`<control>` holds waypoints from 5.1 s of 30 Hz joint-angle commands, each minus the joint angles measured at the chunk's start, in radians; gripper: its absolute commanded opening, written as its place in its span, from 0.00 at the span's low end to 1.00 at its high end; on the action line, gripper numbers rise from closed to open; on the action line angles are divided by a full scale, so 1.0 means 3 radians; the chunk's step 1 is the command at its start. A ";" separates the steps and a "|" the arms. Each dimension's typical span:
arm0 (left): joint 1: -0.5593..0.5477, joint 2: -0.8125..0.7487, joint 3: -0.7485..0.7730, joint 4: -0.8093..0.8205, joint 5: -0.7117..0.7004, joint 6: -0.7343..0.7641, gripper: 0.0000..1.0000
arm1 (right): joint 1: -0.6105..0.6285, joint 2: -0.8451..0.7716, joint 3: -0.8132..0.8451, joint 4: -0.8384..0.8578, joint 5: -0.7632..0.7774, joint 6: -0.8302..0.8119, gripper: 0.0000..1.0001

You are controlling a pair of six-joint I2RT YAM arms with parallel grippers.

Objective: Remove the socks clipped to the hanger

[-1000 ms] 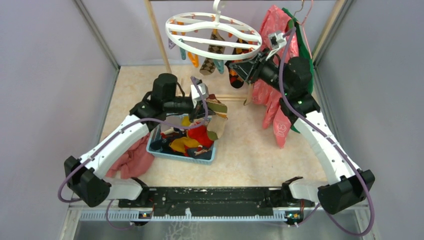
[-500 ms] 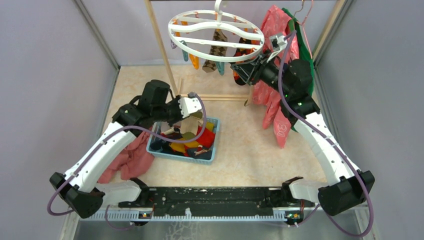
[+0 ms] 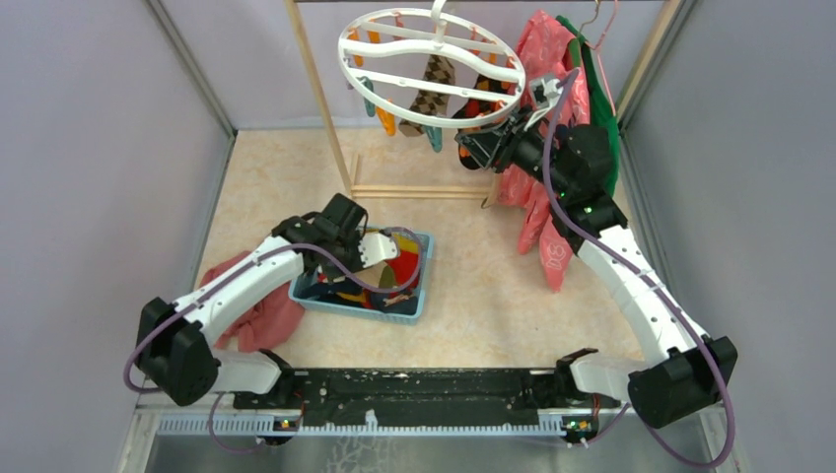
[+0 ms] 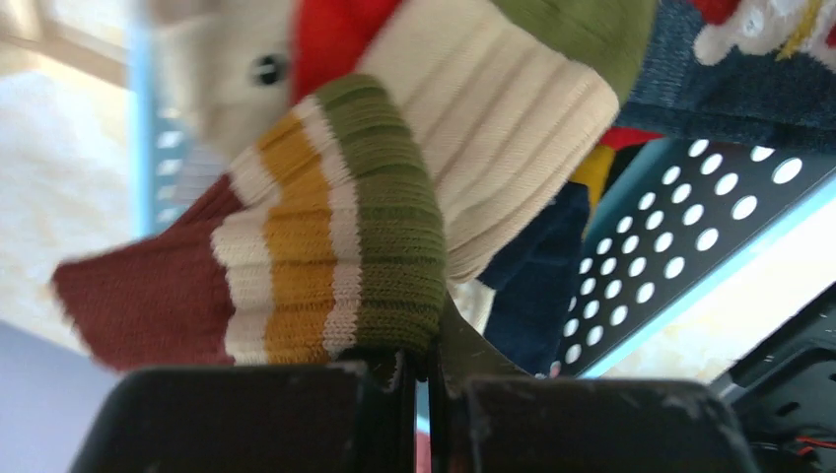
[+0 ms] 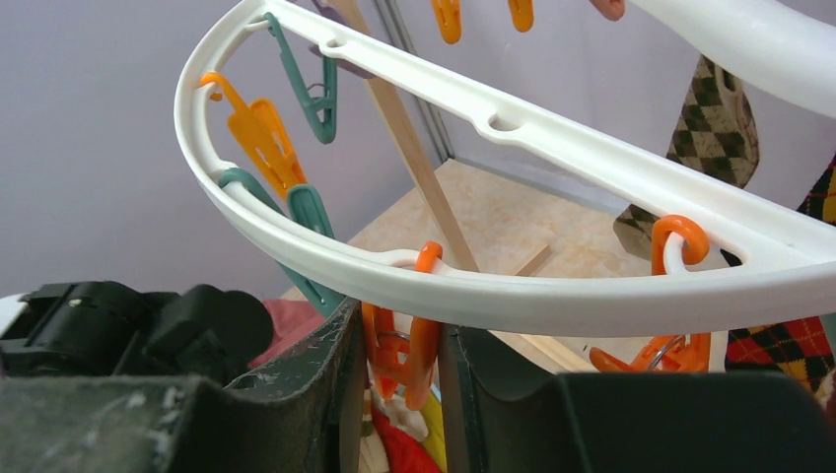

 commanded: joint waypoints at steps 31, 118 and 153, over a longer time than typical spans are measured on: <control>0.0029 -0.0238 0.1517 0.0000 0.1284 -0.0631 0.98 | -0.0134 -0.0211 0.0233 -0.0650 -0.0711 -0.1036 0.82; 0.0622 -0.0452 0.0957 0.1362 0.1467 -0.1121 0.92 | -0.0830 -0.0263 0.0182 -0.1161 -0.0981 -0.2057 0.00; -0.0202 0.0904 0.1048 0.3326 0.3064 -0.2165 0.79 | -0.0817 -0.0084 -0.0426 0.1265 -0.2578 0.0309 0.00</control>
